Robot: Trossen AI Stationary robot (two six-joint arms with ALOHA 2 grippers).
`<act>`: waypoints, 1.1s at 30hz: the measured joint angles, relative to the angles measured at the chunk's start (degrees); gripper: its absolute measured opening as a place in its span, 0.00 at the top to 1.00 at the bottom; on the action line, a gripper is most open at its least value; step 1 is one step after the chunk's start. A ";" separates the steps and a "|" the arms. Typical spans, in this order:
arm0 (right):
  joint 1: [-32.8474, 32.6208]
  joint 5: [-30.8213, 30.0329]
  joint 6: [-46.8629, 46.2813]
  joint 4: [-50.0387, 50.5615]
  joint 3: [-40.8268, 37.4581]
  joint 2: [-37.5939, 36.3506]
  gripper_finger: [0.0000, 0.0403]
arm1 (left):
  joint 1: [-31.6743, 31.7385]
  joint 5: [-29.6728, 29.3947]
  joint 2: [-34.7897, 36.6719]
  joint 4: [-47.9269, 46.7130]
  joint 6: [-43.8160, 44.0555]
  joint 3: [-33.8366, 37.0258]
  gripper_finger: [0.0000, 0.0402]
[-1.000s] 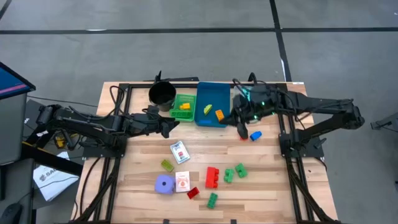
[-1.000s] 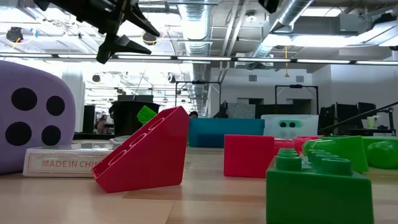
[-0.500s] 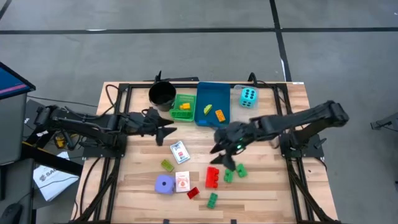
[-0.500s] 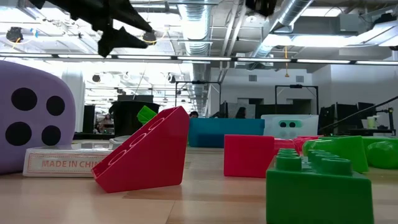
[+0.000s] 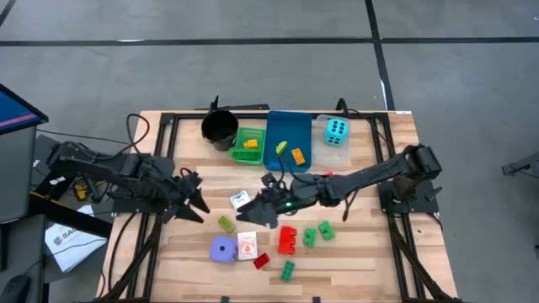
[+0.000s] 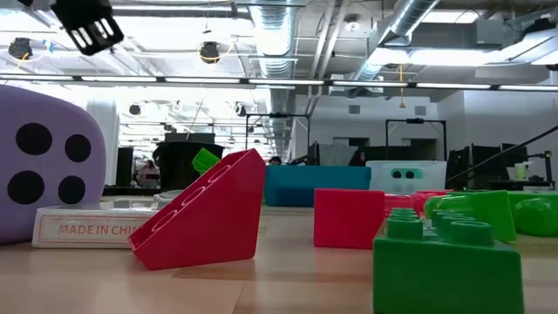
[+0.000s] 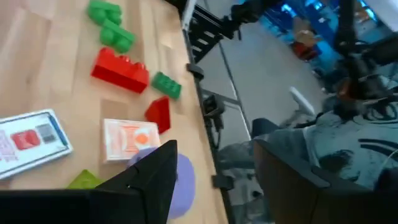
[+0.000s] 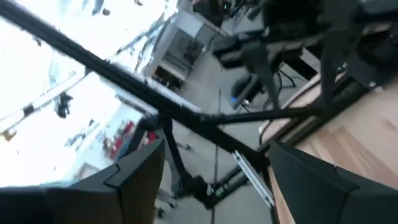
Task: Pick & Place Toys
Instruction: Put the purple dice into the white transparent bin
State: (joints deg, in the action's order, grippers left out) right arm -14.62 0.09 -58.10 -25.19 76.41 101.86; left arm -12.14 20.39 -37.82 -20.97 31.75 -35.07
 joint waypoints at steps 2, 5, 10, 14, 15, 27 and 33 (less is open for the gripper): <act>0.03 -0.08 -2.10 1.04 0.36 0.85 0.30 | -1.14 0.03 0.23 1.66 0.16 0.00 0.49; -0.15 -0.11 -5.11 0.41 1.04 2.48 0.30 | -1.43 -0.71 0.26 3.90 0.20 0.00 0.49; -0.03 -0.06 -7.34 1.25 0.86 3.46 0.30 | -1.51 -3.67 0.30 7.34 5.45 0.00 0.49; 0.27 -0.11 -7.11 1.68 0.86 3.20 0.30 | -2.91 -0.34 0.29 8.24 5.88 0.00 0.49; 0.40 -0.08 -7.07 2.26 0.82 3.10 0.30 | -3.28 -0.28 0.15 8.17 5.92 0.00 0.49; 1.29 -0.01 -6.44 2.05 0.80 2.74 0.30 | -4.37 -0.49 -9.38 7.80 15.87 0.02 0.25; 1.61 0.05 -6.44 2.02 0.80 2.74 0.30 | -6.34 -0.56 -14.77 8.32 17.18 0.04 0.03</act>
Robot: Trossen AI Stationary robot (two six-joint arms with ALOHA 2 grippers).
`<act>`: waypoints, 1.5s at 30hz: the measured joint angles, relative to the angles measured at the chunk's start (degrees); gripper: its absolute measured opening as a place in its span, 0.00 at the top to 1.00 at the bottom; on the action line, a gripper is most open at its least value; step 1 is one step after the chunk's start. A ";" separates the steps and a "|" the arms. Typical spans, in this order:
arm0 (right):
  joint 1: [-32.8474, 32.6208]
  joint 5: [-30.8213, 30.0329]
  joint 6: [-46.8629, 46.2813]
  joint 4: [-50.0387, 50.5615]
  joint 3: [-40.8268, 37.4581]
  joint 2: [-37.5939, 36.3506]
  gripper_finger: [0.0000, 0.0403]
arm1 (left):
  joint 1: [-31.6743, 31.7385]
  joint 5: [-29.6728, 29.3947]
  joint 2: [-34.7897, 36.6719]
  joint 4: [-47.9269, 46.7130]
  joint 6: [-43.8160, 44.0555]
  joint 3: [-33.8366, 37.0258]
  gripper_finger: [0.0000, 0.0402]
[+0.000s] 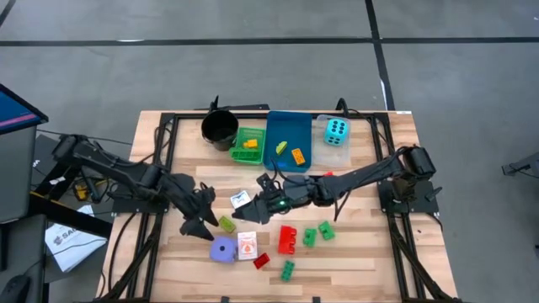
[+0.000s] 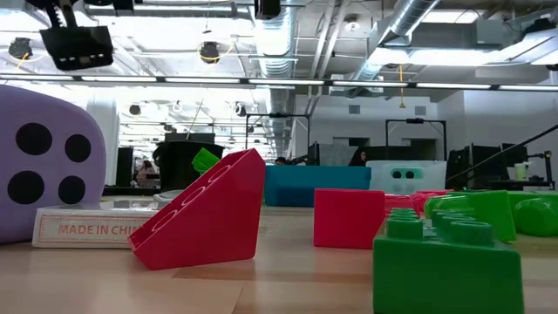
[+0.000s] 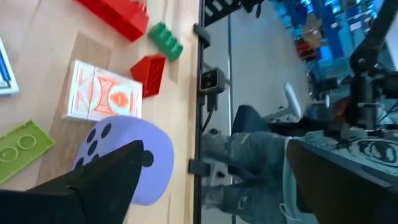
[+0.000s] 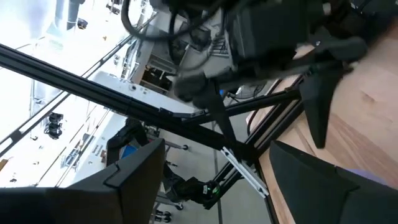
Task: Pick & Place Toys
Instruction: Put the purple dice into the white transparent bin
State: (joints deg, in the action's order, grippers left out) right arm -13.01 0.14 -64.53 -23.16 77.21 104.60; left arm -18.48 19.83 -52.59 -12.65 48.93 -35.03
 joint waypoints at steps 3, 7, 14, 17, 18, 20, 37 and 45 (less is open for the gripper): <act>0.02 0.00 0.00 -0.01 0.00 0.00 0.30 | -0.24 0.01 -1.41 0.85 0.54 0.00 0.03; -0.01 0.00 0.00 -0.02 0.00 0.00 0.30 | -0.24 -0.72 -1.51 1.51 0.46 0.00 0.05; -0.07 0.45 0.00 0.01 0.00 0.00 0.30 | -0.22 -2.02 -1.40 1.27 -0.33 0.00 0.04; -0.12 1.05 0.00 0.01 0.00 0.00 0.30 | -0.23 -3.48 -1.40 0.98 -5.29 0.00 0.03; -0.19 1.11 0.00 0.01 0.00 0.00 0.30 | -0.29 -3.79 -1.40 0.88 -8.33 0.00 0.03; -0.46 1.11 0.00 0.01 0.00 0.00 0.30 | -0.43 -4.01 -1.40 0.95 -15.11 0.00 0.03; -2.73 1.14 -1.33 0.03 -0.01 0.00 0.30 | -9.62 -10.13 -3.20 1.27 -35.08 0.61 0.03; -3.17 1.11 -1.50 0.03 0.00 0.00 0.30 | -13.61 -18.44 -8.43 4.37 -32.59 4.62 0.03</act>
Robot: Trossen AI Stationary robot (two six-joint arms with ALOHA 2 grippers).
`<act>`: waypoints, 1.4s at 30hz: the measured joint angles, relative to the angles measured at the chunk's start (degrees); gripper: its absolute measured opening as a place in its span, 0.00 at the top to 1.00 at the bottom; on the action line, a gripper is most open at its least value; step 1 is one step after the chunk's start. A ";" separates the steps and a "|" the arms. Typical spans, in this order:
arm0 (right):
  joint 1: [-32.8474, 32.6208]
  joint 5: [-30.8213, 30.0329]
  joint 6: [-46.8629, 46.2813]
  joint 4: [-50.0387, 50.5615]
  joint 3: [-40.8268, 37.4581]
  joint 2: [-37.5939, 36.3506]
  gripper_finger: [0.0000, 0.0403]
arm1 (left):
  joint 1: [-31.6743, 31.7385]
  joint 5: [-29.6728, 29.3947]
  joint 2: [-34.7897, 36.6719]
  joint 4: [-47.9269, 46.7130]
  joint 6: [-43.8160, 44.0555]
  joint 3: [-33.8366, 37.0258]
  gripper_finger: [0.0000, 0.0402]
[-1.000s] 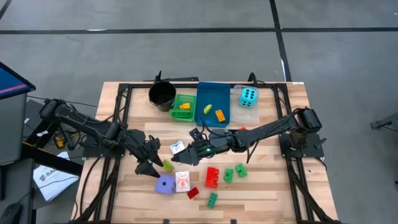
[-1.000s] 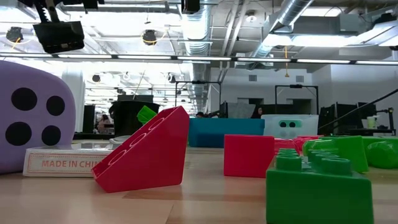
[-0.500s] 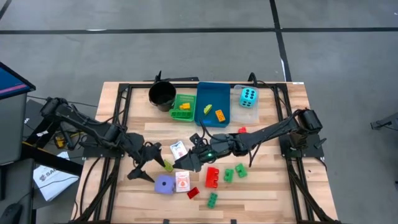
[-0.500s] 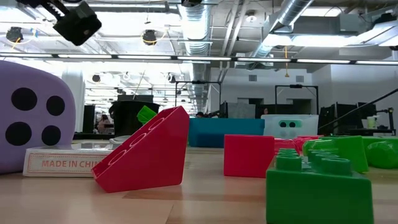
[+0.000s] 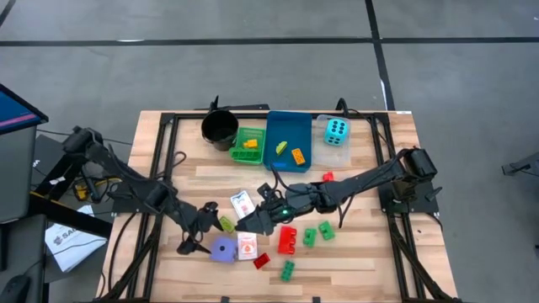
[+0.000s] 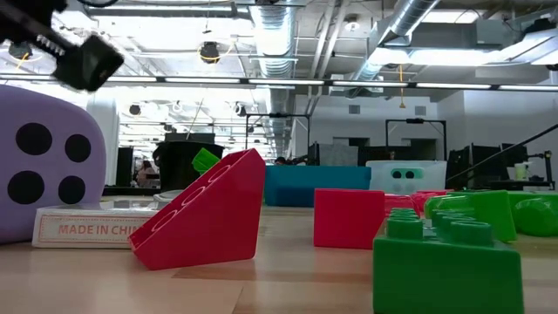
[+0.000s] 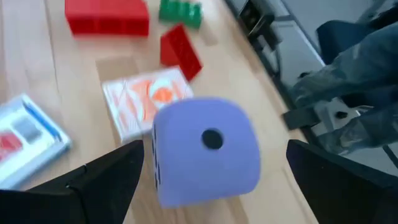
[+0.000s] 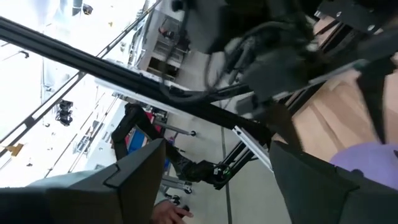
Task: Pick & Place Toys
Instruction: Put the purple dice into the white transparent bin
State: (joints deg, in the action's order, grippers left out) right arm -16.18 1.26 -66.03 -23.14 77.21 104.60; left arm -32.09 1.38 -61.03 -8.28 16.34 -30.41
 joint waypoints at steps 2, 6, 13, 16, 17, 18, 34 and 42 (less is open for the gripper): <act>-0.24 0.00 -0.01 0.02 0.00 0.00 0.30 | -0.45 -0.60 -1.40 0.43 1.22 0.32 0.03; -0.31 0.00 -0.01 0.07 0.00 0.00 0.30 | -1.42 -1.25 -3.63 1.29 2.04 0.32 0.03; -0.29 0.00 -0.01 0.15 0.00 0.00 0.30 | -2.68 -2.95 -6.48 2.08 2.99 0.32 0.03; -0.29 0.00 -0.01 0.17 0.00 0.00 0.30 | -3.11 -2.95 -8.01 2.05 3.60 0.32 0.03; -0.29 0.00 -0.01 0.17 0.00 0.00 0.30 | -3.30 -2.96 -8.46 2.22 3.60 0.32 0.03; -0.29 0.00 -0.01 0.17 0.00 0.00 0.30 | -3.40 -2.95 -8.88 2.46 3.61 0.32 0.03; -0.29 0.00 0.01 0.37 0.00 0.00 0.30 | -4.25 -3.56 -12.62 6.97 6.64 0.28 0.03; -0.29 0.18 0.01 0.38 -0.01 0.00 0.30 | -4.25 -3.97 -12.66 7.26 6.64 0.28 0.03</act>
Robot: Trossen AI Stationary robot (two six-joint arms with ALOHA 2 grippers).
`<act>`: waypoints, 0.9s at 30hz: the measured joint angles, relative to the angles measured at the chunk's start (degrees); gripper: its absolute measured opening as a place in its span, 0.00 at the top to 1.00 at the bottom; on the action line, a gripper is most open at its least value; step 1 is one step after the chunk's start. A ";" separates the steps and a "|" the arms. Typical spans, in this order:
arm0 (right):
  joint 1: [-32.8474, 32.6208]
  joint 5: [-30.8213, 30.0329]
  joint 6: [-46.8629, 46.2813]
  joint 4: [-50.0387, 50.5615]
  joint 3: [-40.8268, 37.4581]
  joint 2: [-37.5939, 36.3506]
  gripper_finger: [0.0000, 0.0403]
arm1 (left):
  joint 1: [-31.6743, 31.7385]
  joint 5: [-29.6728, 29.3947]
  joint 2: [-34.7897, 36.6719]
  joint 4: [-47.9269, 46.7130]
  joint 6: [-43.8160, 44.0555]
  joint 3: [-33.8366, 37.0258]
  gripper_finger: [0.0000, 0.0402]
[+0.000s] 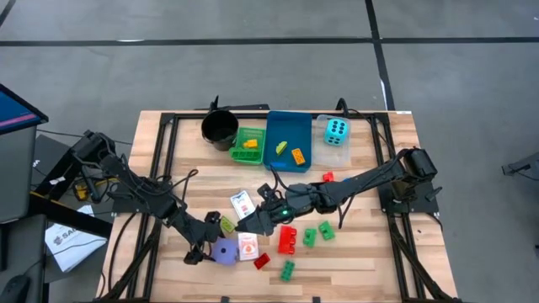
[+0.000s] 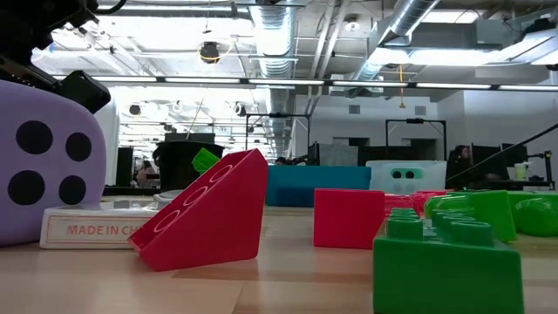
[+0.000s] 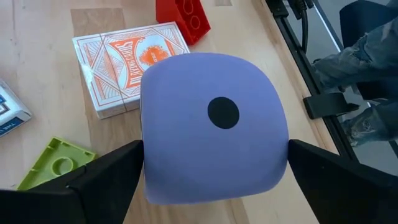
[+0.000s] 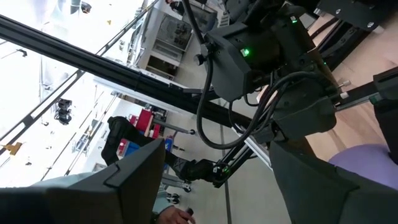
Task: Pick & Place Toys
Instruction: Put the purple dice into the white transparent bin
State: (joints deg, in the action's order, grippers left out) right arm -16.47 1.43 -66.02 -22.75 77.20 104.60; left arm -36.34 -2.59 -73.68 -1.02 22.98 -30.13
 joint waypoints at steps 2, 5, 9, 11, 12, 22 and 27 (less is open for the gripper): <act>0.00 0.02 0.00 -0.01 0.01 0.00 0.30 | 0.00 -0.04 -0.05 0.53 -0.01 0.00 0.03; 0.00 0.01 0.00 0.00 0.01 0.00 0.30 | -0.15 0.02 -0.05 2.32 -0.46 0.02 0.03; 0.00 0.02 0.00 0.01 -0.01 0.00 0.30 | -0.61 2.08 -0.05 4.50 -0.45 0.01 0.03; 0.00 0.00 -0.02 0.01 -0.01 0.00 0.30 | -0.82 2.54 -0.05 4.39 -0.17 0.00 0.03; 0.00 0.02 -0.02 0.01 0.01 0.00 0.30 | -0.90 2.55 -0.05 4.14 -0.13 0.00 0.03; 0.00 0.00 -0.02 0.01 0.01 0.00 0.30 | -0.94 3.16 -2.22 2.33 0.15 -0.15 0.03; 0.00 0.00 -0.02 -0.01 0.01 0.00 0.30 | -0.92 4.39 -6.14 5.23 0.17 -0.32 0.03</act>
State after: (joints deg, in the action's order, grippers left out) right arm -16.47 1.43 -66.04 -22.76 77.21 104.60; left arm -37.26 1.80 -79.82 4.21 23.16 -30.45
